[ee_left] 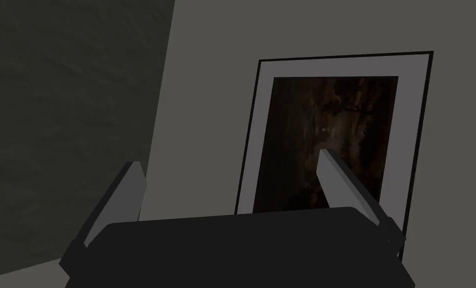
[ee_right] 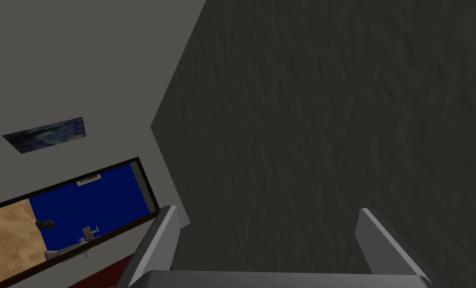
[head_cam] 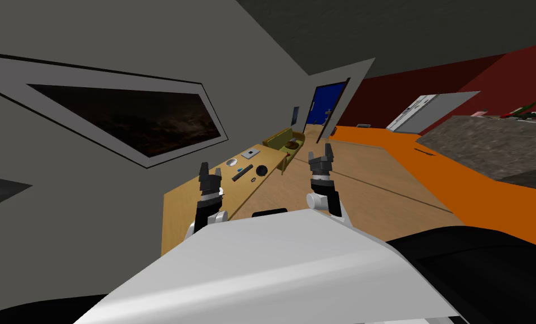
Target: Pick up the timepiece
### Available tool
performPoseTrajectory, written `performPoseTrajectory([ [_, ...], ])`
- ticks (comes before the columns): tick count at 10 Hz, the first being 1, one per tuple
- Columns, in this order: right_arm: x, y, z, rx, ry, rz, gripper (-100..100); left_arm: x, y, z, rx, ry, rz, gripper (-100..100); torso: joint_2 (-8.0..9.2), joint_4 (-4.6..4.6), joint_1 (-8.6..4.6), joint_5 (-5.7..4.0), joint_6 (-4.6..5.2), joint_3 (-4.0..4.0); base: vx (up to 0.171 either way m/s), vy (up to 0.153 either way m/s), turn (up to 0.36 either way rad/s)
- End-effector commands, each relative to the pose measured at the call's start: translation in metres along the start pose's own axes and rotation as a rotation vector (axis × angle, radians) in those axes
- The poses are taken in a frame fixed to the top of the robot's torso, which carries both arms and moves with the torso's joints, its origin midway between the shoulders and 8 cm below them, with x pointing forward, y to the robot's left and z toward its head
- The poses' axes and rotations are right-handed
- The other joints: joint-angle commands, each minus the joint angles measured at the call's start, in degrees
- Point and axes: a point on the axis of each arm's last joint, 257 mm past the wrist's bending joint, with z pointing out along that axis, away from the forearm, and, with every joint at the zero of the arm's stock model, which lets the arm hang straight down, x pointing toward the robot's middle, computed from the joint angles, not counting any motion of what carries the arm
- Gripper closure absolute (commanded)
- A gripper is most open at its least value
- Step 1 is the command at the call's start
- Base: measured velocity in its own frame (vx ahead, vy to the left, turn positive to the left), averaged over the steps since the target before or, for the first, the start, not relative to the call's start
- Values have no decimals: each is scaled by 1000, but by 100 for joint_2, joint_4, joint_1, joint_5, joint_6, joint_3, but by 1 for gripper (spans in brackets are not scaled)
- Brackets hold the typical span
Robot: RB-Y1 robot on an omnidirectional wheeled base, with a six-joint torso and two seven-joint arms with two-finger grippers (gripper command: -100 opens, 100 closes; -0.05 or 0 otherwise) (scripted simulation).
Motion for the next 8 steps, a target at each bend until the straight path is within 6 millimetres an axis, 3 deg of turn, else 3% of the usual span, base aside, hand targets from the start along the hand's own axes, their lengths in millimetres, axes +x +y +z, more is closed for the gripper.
performPoseTrajectory([
  [1, 0, 0, 0, 0, 0, 0, 0, 6, 18, -5, -35, 44, 64, -100, 0, 0, 0, 0, 0, 0, -29, 11, 88],
  [8, 0, 0, 0, 0, 0, 0, 0, 18, 102, -36, -183, 197, 336, -100, 14, 3, 7, 2, 0, 8, -36, 16, 65],
])
